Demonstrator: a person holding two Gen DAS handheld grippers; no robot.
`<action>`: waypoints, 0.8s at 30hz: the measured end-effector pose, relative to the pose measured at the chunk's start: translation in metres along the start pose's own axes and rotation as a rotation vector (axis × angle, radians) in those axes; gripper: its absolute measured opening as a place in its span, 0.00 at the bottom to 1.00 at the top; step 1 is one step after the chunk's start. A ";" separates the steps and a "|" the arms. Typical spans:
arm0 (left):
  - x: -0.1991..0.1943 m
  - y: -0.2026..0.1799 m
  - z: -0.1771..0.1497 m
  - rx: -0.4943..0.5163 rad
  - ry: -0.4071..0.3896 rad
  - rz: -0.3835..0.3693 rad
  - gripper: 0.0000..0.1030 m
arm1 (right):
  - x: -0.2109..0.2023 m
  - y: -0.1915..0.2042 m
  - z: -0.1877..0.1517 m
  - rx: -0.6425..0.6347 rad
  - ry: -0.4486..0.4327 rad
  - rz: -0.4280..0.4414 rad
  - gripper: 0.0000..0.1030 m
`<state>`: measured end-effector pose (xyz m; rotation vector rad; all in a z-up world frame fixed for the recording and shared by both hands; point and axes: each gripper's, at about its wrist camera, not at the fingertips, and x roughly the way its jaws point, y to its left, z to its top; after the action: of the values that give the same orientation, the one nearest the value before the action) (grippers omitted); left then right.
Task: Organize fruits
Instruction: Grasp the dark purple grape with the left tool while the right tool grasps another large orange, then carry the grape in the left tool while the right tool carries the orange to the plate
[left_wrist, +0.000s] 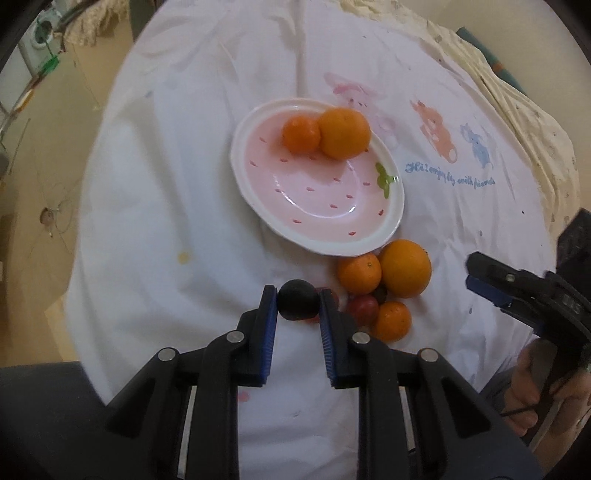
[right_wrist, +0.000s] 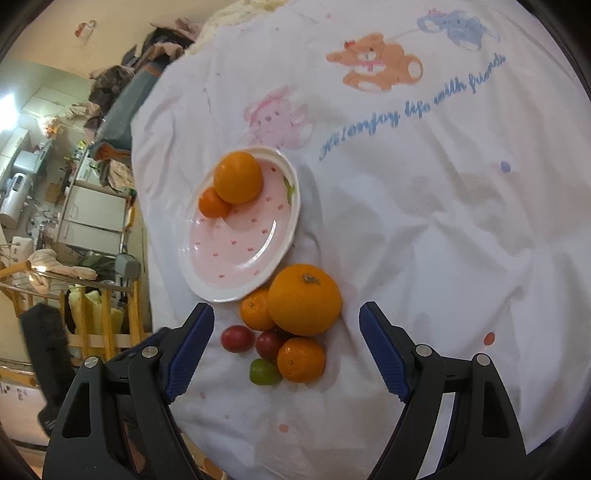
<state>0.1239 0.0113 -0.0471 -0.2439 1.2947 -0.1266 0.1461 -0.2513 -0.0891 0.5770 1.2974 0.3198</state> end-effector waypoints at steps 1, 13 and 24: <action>-0.001 0.001 0.000 -0.003 -0.001 -0.007 0.18 | 0.005 -0.001 0.000 0.009 0.015 0.004 0.81; 0.000 0.014 -0.003 0.004 -0.014 0.005 0.18 | 0.060 0.002 0.005 -0.001 0.123 -0.112 0.71; 0.006 0.012 -0.004 0.018 -0.009 0.022 0.18 | 0.061 0.000 0.009 -0.012 0.130 -0.113 0.60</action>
<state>0.1208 0.0205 -0.0572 -0.2146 1.2865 -0.1180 0.1703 -0.2206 -0.1367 0.4770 1.4464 0.2749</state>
